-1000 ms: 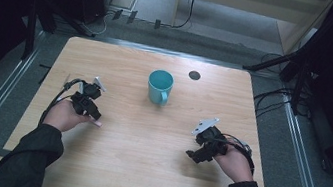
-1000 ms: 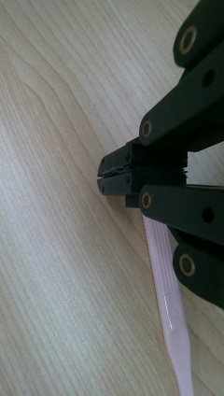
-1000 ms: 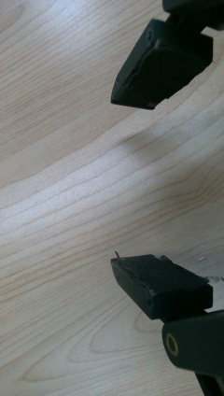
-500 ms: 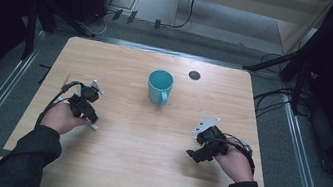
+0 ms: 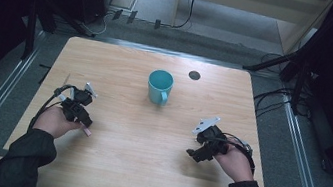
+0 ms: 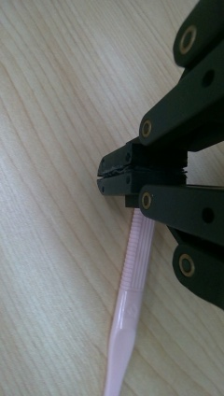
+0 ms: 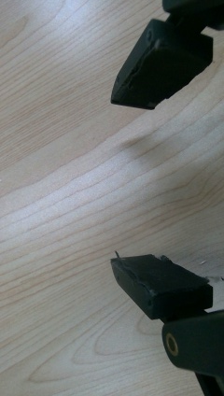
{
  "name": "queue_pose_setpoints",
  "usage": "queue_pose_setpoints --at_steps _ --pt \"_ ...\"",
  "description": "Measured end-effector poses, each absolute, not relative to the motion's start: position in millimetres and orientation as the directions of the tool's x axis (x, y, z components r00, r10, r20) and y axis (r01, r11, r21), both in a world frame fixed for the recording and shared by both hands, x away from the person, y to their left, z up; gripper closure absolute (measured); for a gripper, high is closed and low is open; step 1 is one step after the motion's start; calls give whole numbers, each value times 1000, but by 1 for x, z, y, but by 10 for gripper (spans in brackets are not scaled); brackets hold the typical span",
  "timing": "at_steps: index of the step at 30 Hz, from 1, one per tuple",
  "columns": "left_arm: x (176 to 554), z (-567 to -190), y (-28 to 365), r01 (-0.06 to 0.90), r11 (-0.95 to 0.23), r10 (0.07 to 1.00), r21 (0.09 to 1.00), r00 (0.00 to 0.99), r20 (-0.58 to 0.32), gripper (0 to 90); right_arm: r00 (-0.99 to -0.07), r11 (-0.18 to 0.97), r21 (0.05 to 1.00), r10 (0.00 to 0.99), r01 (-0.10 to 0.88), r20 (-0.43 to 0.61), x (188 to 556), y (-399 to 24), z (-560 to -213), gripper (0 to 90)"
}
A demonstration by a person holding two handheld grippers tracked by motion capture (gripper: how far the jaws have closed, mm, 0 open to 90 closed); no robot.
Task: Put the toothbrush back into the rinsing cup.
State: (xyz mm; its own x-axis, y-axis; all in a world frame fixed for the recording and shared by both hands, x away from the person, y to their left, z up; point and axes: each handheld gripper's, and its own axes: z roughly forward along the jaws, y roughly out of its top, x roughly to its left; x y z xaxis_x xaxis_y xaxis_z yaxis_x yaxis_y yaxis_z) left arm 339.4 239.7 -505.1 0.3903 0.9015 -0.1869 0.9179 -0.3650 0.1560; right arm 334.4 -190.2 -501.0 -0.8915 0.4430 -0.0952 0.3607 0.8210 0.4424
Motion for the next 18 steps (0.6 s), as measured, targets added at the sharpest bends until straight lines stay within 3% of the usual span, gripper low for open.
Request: queue_pose_setpoints --at_steps 18 --pt "321 -506 268 949 -279 929 149 306 -207 888 -900 825 451 425 340 -98 341 -180 -498 178"
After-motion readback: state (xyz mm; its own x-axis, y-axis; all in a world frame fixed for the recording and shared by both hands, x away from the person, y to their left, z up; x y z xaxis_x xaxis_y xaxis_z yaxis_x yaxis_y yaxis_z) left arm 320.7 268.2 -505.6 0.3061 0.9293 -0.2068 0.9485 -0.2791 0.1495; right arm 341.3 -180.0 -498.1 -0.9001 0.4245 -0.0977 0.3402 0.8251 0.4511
